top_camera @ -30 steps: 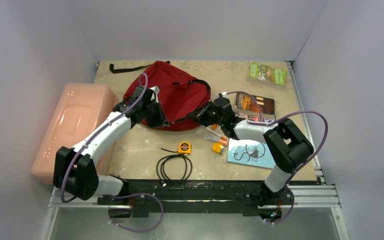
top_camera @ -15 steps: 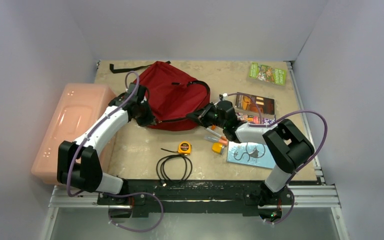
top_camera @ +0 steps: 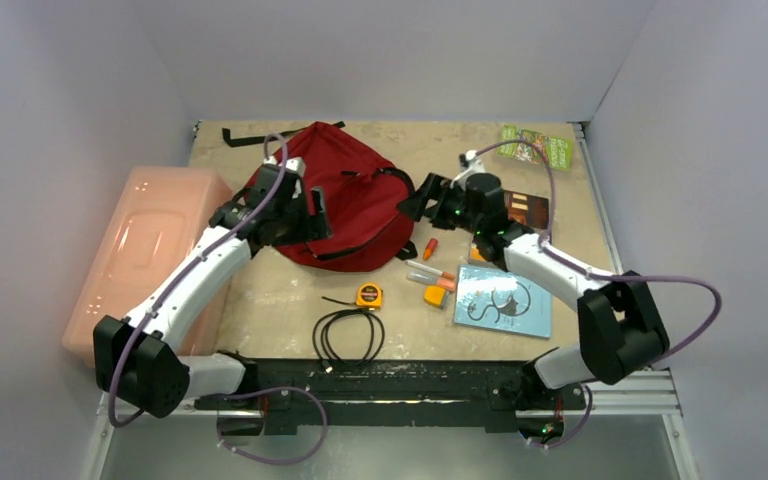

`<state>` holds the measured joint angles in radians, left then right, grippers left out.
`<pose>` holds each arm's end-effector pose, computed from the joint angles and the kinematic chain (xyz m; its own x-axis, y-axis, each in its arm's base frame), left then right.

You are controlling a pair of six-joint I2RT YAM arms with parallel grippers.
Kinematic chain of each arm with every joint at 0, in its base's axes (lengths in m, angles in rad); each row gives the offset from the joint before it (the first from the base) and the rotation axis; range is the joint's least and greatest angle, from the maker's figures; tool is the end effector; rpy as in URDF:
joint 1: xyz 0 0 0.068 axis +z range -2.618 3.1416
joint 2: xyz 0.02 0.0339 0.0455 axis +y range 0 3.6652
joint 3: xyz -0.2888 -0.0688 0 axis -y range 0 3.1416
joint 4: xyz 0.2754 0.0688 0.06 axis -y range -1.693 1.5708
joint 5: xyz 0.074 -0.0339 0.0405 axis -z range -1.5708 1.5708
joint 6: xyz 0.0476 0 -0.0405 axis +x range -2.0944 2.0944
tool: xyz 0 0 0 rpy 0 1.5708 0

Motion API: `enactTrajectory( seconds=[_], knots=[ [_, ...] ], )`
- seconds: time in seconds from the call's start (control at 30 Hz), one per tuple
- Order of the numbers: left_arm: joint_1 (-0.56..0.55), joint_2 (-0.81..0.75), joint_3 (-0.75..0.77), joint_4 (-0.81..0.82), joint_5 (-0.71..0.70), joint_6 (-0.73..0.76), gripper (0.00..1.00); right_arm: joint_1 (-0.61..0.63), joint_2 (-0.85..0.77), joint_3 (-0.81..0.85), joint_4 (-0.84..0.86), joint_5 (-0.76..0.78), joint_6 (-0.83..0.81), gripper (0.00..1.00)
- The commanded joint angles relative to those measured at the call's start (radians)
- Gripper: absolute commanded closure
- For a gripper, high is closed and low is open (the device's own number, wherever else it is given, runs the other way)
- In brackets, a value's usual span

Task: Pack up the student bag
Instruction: Unzip the student bag at the center of the board, then pick up the book from the center of the board.

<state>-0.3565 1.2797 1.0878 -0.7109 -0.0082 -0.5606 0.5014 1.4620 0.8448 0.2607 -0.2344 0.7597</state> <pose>0.2759 -0.1023 0.3011 -0.8061 -0.2671 -0.5280 -0.0996 0.9408 -0.3239 0.3110 0.1831 0.2482 -0.6753 0.3937 -0.6236 -0.2666 0.6581 0.7042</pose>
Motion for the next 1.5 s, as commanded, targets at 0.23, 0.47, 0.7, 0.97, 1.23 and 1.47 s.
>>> enactTrajectory(
  seconds=[0.23, 0.47, 0.7, 0.97, 1.23, 1.47],
  knots=[
    [-0.201, 0.269, 0.443, 0.034, 0.111, 0.133, 0.24, -0.317, -0.084, 0.112, -0.416, 0.322, -0.205, 0.04],
    [-0.242, 0.325, 0.432, 0.161, 0.316, 0.058, 0.24, -0.636, -0.089, 0.033, -0.250, 0.196, -0.065, 0.01],
    [-0.344, 0.460, 0.402, 0.603, 0.297, -0.149, 0.22, -0.674, 0.073, 0.178, -0.207, 0.247, -0.148, 0.01],
    [-0.449, 0.823, 0.644, 0.861, -0.046, -0.355, 0.18, -0.678, 0.209, 0.335, -0.314, 0.212, -0.221, 0.04],
    [-0.480, 1.065, 0.873, 0.618, -0.321, -0.641, 0.16, -0.681, 0.265, 0.421, -0.396, 0.224, -0.278, 0.04],
    [-0.493, 1.145, 0.878, 0.624, -0.274, -0.806, 0.16, -0.682, 0.359, 0.446, -0.423, 0.198, -0.292, 0.05]
  ],
)
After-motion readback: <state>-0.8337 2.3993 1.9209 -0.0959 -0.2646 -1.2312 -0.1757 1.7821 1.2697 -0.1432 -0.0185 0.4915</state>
